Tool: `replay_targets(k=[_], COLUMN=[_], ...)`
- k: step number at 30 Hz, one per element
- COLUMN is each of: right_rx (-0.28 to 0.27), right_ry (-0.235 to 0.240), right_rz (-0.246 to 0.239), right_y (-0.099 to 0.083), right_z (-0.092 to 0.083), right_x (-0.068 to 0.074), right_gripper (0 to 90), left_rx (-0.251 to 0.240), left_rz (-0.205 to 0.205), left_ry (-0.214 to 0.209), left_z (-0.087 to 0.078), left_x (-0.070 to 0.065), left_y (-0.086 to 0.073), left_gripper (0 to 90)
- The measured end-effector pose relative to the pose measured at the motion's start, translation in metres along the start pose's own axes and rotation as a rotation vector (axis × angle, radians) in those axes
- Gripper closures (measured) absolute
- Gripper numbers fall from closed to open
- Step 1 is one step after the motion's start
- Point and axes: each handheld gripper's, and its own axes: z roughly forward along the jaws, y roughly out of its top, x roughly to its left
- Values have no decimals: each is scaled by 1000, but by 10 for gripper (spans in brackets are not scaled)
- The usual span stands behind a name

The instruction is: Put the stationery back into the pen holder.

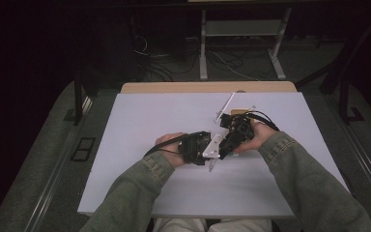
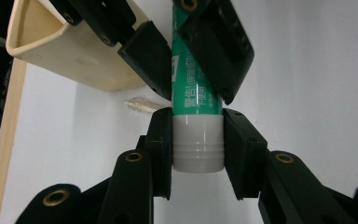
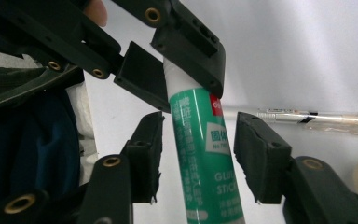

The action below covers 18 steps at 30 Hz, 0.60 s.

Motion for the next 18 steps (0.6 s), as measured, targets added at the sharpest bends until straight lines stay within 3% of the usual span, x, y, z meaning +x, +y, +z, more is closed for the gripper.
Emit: replay_targets(k=[6,18], right_rx=[0,10], right_ry=[12,53], right_rz=[0,6], right_y=[1,0], right_z=[1,2], right_x=[-1,-5], right_gripper=[595,618], left_rx=[3,11], left_rz=[3,29], left_ry=[-5,-19], left_z=[1,0], left_x=[0,1], left_y=[0,0], left_gripper=[642,642])
